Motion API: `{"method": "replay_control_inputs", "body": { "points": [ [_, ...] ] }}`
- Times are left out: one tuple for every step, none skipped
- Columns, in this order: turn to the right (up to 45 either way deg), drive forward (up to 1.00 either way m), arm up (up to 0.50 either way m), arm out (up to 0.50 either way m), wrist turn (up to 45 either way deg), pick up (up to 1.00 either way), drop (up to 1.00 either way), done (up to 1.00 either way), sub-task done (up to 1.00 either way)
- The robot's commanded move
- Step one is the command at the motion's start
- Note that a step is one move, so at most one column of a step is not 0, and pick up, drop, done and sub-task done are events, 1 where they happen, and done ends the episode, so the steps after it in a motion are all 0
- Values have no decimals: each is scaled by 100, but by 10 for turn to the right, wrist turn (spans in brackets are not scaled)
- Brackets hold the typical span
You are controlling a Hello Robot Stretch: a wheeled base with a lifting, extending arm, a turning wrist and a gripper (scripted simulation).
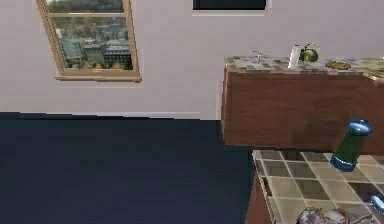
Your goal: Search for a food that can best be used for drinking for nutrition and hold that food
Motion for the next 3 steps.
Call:
{"method": "replay_control_inputs", "body": {
  "points": [
    [0,80,0,0,0,0,0,0,0],
    [450,0,0,0,0,0,0,0,0],
    [30,0,0,0,0,0,0,0,0]
  ]
}}
